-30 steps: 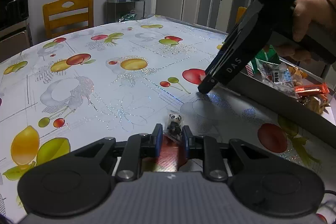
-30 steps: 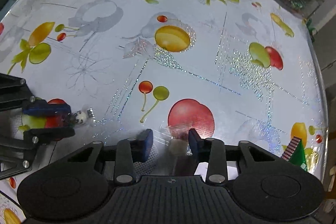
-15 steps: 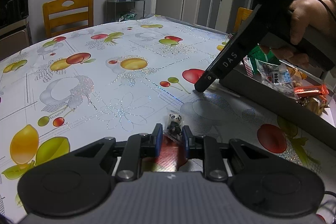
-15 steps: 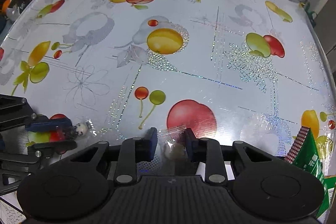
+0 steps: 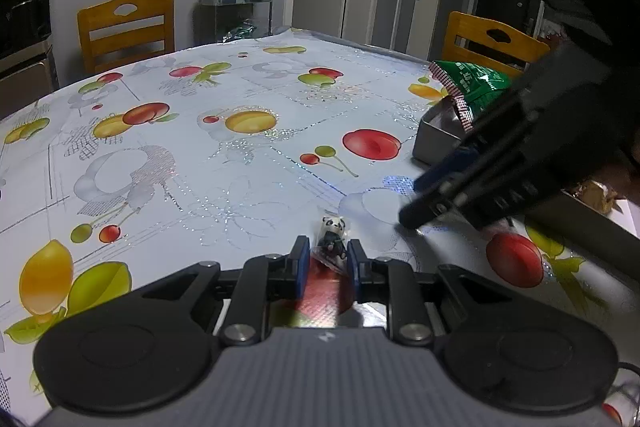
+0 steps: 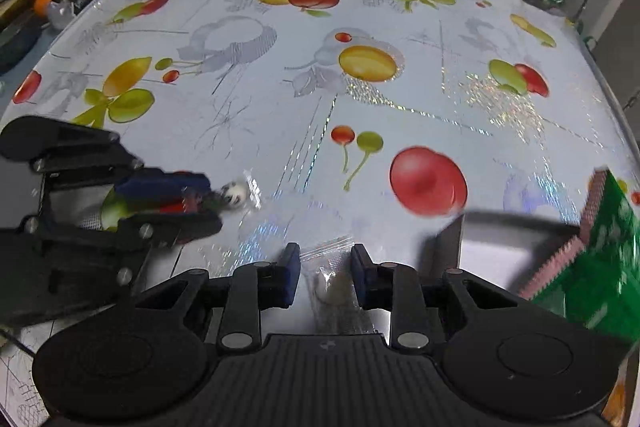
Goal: Organize snacks
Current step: 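Close right gripper on the clear candy packet and lift it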
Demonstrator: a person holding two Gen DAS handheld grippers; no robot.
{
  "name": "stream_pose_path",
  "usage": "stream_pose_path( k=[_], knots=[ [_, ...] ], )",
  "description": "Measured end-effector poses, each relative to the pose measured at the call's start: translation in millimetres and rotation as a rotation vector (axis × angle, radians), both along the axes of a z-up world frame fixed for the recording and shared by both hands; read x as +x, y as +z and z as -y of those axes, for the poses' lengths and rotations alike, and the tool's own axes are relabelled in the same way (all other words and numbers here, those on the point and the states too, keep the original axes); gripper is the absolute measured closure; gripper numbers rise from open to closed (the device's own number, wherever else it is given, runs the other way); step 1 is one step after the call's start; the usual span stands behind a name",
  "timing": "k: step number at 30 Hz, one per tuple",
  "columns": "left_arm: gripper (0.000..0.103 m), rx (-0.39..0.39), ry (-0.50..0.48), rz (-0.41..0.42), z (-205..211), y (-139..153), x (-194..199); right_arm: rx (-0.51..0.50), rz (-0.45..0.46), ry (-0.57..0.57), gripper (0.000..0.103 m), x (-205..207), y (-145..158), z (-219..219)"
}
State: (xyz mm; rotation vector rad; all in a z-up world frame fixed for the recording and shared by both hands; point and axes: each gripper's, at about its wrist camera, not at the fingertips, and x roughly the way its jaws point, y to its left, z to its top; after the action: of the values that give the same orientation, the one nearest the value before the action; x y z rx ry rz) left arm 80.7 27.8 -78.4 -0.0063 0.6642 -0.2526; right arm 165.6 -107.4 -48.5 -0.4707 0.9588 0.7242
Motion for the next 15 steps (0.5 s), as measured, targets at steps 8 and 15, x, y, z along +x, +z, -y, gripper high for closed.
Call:
stream_pose_path(
  k=[8,15],
  knots=[
    [0.085,0.002,-0.016,0.001,4,0,0,0.091,0.104,-0.035,0.055,-33,2,22],
    [0.084,0.02,-0.016,0.008,9,-1,-1,0.145,0.07,-0.04,0.049,-40,-4,47]
  ],
)
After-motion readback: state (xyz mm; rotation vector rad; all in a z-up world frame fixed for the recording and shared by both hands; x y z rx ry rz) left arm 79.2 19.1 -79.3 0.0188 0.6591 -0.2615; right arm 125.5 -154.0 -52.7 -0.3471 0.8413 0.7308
